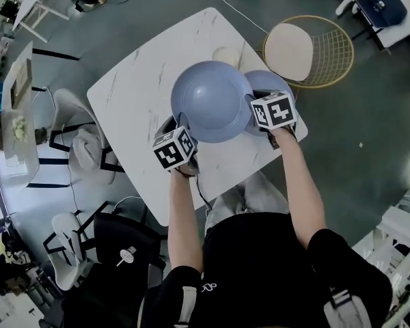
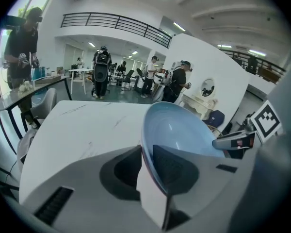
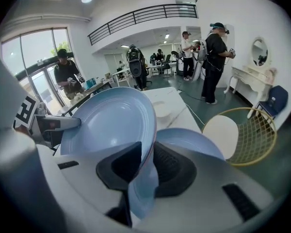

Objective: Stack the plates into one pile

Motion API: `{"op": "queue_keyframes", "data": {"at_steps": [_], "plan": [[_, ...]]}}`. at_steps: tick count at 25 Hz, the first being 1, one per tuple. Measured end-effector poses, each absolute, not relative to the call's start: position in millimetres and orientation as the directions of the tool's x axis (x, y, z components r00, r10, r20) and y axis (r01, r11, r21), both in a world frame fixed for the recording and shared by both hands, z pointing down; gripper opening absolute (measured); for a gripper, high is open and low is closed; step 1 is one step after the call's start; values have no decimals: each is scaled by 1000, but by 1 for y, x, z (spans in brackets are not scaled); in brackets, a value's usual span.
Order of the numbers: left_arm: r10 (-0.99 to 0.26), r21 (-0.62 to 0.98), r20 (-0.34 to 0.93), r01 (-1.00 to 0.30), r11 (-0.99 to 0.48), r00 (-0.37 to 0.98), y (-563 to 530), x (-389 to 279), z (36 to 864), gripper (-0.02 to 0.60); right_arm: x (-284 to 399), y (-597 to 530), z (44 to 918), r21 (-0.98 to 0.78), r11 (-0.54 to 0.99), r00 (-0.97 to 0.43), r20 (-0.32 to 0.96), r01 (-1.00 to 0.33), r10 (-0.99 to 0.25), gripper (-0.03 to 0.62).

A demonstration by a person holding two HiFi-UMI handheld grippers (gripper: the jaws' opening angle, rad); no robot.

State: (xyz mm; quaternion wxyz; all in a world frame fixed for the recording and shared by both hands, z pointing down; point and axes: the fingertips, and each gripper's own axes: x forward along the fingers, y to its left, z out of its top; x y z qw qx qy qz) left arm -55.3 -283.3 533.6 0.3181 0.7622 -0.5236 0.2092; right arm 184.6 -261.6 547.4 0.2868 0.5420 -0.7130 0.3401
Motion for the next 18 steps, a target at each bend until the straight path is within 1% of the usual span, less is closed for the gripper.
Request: {"op": "queue_keyframes", "data": {"at_steps": [8, 13, 18], "plan": [[-568, 271, 676, -875, -401, 470, -274, 39, 546, 89, 272, -213, 558, -174, 31, -159, 796, -984, -584, 87], [-509, 265, 701, -845, -464, 500, -272, 85, 560, 92, 313, -195, 571, -179, -46, -121, 812, -983, -571, 87], [-456, 259, 731, -824, -504, 508, -276, 115, 583, 94, 339, -188, 593, -198, -96, -113, 824, -975, -555, 87]]}}
